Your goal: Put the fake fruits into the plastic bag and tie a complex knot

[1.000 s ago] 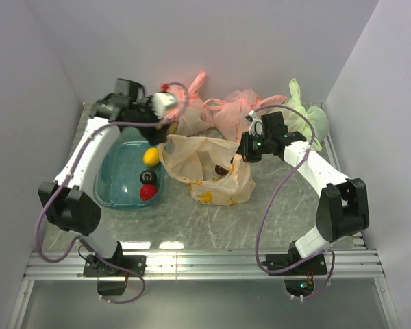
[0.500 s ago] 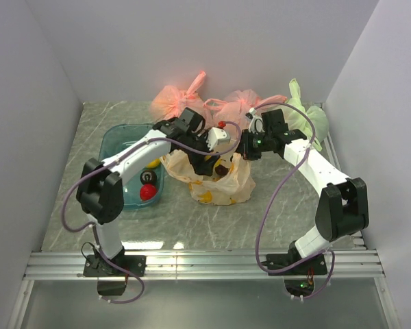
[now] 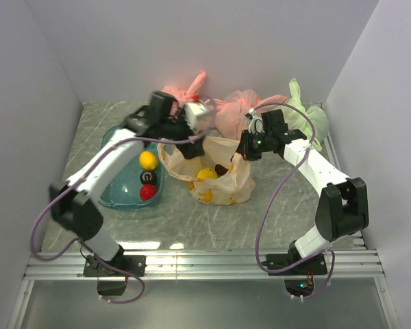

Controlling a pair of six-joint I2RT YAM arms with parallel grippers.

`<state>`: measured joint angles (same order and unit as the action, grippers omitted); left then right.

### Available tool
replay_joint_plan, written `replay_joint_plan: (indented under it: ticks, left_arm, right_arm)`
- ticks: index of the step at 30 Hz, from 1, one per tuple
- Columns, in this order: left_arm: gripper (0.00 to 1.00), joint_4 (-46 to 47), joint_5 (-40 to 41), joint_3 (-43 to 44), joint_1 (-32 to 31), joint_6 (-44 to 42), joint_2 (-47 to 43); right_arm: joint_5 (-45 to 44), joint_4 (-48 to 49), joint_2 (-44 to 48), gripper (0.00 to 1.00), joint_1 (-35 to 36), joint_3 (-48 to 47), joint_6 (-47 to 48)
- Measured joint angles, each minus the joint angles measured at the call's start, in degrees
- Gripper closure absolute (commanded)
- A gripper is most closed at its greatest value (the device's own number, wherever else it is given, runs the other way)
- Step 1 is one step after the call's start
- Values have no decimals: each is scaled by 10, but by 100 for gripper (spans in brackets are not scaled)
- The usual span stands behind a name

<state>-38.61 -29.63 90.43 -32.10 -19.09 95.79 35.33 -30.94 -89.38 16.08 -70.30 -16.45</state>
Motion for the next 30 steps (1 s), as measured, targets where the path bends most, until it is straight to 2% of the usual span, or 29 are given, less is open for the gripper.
replay_joint_plan:
  ticks: [4,6,8,12,16,22,28,30]
  left_arm:
    - [1,9,-10,-16,101,19,-101]
    - [1,10,-11,-37,180,18,-144]
    - [1,6,-3,-54,244,16,-158]
    - [1,2,41,-96,308,30,-130]
    - [1,-4,72,-120,323,82,-68]
    - [1,6,86,-179,318,161,-49]
    - [1,61,103,-194,297,230,38]
    - [4,76,115,-211,288,235,57]
  right_arm:
    - [0,0,0,100,0,0,1]
    - [0,0,0,100,0,0,1]
    - [0,0,0,100,0,0,1]
    - [-1,-1,0,100,0,0,1]
    - [-2,-1,0,100,0,0,1]
    - [-2,-1,-1,100,0,0,0]
    - [-3,-2,-12,100,0,-3,1]
    - [-3,-3,-18,100,0,-6,1]
